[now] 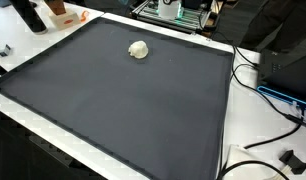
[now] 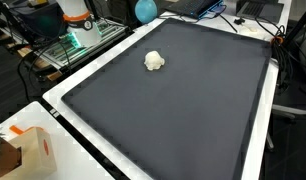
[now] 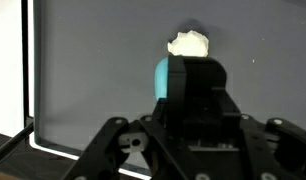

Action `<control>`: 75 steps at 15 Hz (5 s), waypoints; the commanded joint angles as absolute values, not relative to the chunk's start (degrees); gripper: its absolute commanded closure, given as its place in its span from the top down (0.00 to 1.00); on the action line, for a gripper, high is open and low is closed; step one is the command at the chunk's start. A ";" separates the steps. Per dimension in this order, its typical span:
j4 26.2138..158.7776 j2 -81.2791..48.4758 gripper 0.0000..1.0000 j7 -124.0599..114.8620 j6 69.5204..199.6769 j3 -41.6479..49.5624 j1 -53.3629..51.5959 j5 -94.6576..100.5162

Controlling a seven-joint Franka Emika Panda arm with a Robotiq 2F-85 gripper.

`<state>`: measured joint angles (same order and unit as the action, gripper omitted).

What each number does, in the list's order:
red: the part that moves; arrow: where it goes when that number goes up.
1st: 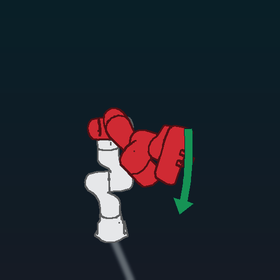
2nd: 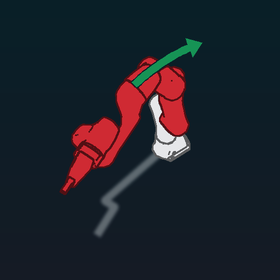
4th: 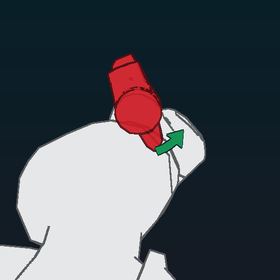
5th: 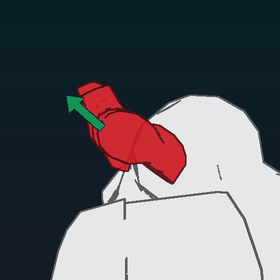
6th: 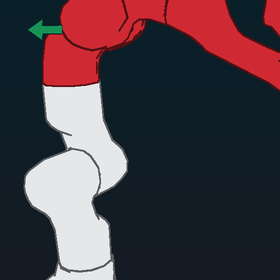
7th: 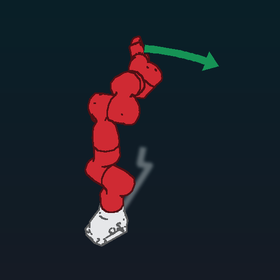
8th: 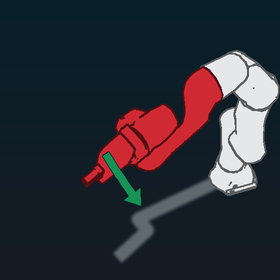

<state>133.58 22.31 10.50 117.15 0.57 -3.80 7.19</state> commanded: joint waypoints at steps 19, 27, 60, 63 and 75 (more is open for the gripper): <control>138.95 16.79 0.25 62.86 117.72 19.93 -3.60 -38.49; 136.72 4.75 0.25 73.46 104.73 19.79 5.42 -52.03; 124.53 -28.95 0.25 60.07 96.44 15.84 17.80 -63.78; 123.93 -29.67 0.25 61.48 97.99 16.00 17.09 -61.02; 121.07 -29.87 0.25 66.28 103.89 14.55 16.01 -52.69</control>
<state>121.11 -27.40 63.81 96.38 14.53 16.99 -56.87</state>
